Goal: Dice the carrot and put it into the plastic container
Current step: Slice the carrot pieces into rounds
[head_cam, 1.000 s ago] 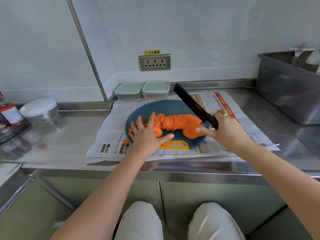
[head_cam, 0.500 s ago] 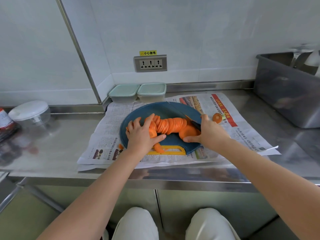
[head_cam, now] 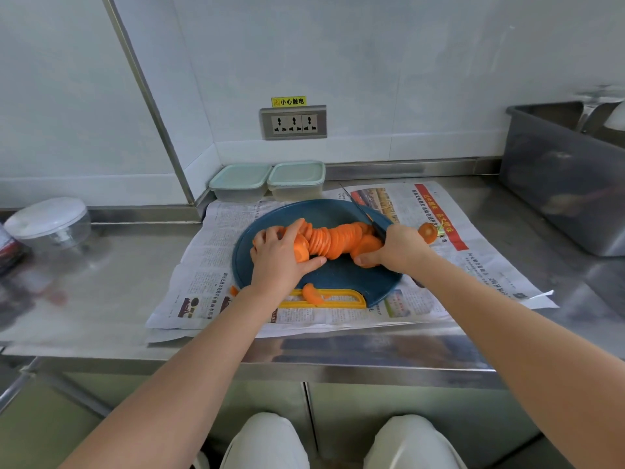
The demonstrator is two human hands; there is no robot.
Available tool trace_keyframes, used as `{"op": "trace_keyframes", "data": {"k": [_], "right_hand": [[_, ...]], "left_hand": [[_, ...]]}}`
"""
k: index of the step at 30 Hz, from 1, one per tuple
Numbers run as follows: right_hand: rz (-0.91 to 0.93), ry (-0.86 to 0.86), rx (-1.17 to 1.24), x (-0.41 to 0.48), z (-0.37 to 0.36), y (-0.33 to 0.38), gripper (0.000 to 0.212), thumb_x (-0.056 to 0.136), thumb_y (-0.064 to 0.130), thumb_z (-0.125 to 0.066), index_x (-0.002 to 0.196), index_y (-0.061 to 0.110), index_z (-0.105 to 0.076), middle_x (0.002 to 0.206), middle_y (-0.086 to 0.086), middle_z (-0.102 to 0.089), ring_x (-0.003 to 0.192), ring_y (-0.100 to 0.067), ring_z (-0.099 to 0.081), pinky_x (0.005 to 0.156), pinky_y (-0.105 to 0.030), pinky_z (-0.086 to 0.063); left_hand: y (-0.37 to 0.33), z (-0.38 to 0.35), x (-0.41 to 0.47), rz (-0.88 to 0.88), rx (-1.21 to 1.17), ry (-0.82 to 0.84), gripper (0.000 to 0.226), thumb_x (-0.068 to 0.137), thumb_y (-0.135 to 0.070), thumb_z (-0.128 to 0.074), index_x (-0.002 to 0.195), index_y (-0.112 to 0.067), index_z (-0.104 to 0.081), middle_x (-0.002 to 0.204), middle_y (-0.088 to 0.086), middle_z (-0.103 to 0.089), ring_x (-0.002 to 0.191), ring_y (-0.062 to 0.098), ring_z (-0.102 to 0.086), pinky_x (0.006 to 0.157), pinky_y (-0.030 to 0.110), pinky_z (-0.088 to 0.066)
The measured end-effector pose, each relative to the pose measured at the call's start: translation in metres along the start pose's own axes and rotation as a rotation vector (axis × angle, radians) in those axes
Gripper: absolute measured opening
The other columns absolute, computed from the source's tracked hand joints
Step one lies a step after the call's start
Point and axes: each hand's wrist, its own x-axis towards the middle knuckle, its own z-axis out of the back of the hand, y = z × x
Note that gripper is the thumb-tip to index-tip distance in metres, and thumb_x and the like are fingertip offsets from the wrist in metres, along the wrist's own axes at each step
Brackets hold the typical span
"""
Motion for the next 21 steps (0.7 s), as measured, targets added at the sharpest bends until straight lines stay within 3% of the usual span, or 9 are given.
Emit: {"op": "trace_keyframes", "data": {"k": [3,10,16,21], "right_hand": [[0.007,0.021,0.055,0.012,0.004,0.004,0.049,0.072,0.045,-0.078,0.072,0.013,-0.042,0.073,-0.002,-0.048,0.064,-0.012,-0.046,0.053,-0.024,-0.037],[0.033,0.036,0.081,0.043,0.008,0.010,0.060,0.072,0.042,-0.080,0.110,0.004,-0.055,0.094,-0.007,-0.056,0.084,-0.020,-0.053,0.070,-0.027,-0.046],[0.034,-0.003,0.102,0.063,0.011,0.016,0.061,0.073,0.040,-0.079,0.115,0.002,-0.054,0.096,-0.008,-0.054,0.084,-0.020,-0.052,0.070,-0.028,-0.044],[0.052,-0.019,0.130,0.069,0.008,0.010,0.069,0.075,0.049,-0.075,0.122,0.005,-0.050,0.113,-0.011,-0.059,0.091,-0.021,-0.052,0.074,-0.029,-0.042]], "left_hand": [[0.001,-0.003,0.011,-0.015,0.013,-0.013,0.081,0.076,-0.062,-0.064,0.145,-0.034,-0.032,0.137,0.010,-0.042,0.125,0.032,-0.033,0.099,0.043,-0.034],[0.004,-0.011,0.039,-0.012,0.011,-0.012,0.085,0.076,-0.062,-0.064,0.145,-0.026,-0.032,0.139,0.011,-0.042,0.128,0.033,-0.034,0.099,0.045,-0.035],[0.006,-0.017,0.064,-0.001,-0.020,-0.018,0.083,0.076,-0.060,-0.066,0.143,-0.022,-0.035,0.143,0.012,-0.039,0.131,0.033,-0.032,0.101,0.046,-0.033],[0.014,-0.018,0.070,-0.035,-0.049,0.071,0.080,0.082,-0.066,-0.053,0.147,-0.026,-0.030,0.148,0.011,-0.033,0.136,0.034,-0.027,0.112,0.054,-0.020]]}}
